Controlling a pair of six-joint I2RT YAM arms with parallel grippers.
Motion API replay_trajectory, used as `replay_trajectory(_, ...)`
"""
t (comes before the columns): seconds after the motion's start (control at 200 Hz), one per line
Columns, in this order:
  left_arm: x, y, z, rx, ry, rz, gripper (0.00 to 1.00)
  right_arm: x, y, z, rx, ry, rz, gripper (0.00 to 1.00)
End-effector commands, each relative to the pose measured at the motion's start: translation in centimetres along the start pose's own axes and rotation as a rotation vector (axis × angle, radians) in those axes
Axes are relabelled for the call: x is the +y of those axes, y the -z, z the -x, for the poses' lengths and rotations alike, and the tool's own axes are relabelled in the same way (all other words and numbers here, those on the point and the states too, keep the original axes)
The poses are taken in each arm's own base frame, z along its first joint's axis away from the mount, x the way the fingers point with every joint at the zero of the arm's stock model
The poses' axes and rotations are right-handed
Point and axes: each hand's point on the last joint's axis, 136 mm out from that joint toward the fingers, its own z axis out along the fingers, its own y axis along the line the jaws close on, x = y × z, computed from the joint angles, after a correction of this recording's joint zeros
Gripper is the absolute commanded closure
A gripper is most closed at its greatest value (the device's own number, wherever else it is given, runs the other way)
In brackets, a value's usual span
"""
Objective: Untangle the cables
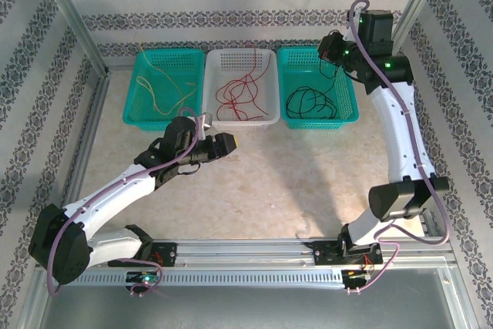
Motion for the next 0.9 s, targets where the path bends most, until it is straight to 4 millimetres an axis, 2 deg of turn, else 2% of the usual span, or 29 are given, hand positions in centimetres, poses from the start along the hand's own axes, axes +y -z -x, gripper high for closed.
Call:
replay_trajectory(0.0, -1.5, 0.2, -0.1, 0.010, -0.047, -0.022, 0.39, -1.6, -1.4, 0.6, 0.014, 0.019, -0.057, 0.99)
replay_trajectory(0.065, -1.6, 0.2, -0.1, 0.018, -0.051, -0.022, 0.39, -2.1, -2.1, 0.7, 0.036, 0.024, -0.077, 0.91)
replay_trajectory(0.155, -2.0, 0.3, 0.1, 0.025, -0.061, -0.025, 0.39, -3.1, -2.5, 0.9, 0.039, 0.039, -0.126, 0.73)
replay_trajectory(0.22, -2.1, 0.4, 0.2, 0.028, -0.072, -0.016, 0.39, -3.2, -2.4, 1.1, 0.035, 0.042, -0.134, 0.63)
replay_trajectory(0.315, -2.0, 0.6, 0.5, 0.023, -0.098, 0.013, 0.38, -3.3, -1.8, 1.2, 0.029, 0.044, -0.138, 0.62)
replay_trajectory(0.515, -1.5, 1.1, 1.7, -0.006, -0.157, 0.097, 0.33, -2.5, 1.5, 0.4, -0.007, 0.053, -0.113, 0.60)
replay_trajectory(0.635, -1.6, 2.2, 3.5, -0.062, -0.238, 0.176, 0.22, -2.6, 4.5, -1.1, -0.047, 0.097, -0.119, 0.57)
replay_trajectory(0.64, -1.7, 2.3, 3.6, -0.065, -0.243, 0.179, 0.21, -3.0, 4.1, -1.6, -0.035, 0.096, -0.127, 0.56)
replay_trajectory(0.725, -1.9, 3.4, 5.3, -0.130, -0.339, 0.231, 0.11, -3.1, 6.3, -3.0, -0.086, 0.160, -0.130, 0.51)
replay_trajectory(0.785, -1.3, 3.9, 6.6, -0.203, -0.425, 0.288, 0.09, -2.9, 7.7, -4.2, -0.131, 0.229, -0.120, 0.46)
replay_trajectory(0.829, -0.2, 4.5, 7.8, -0.280, -0.467, 0.355, 0.07, -2.9, 8.3, -5.1, -0.156, 0.280, -0.102, 0.38)
replay_trajectory(0.854, 0.4, 4.9, 8.5, -0.327, -0.489, 0.391, 0.06, -2.9, 8.6, -5.6, -0.169, 0.302, -0.094, 0.25)
replay_trajectory(0.874, 0.7, 5.2, 8.9, -0.363, -0.508, 0.414, 0.04, -3.1, 8.8, -6.0, -0.179, 0.314, -0.090, 0.06)
replay_trajectory(0.894, 1.1, 5.4, 9.4, -0.396, -0.525, 0.437, 0.03, -3.2, 8.8, -6.4, -0.187, 0.326, -0.084, 0.02)
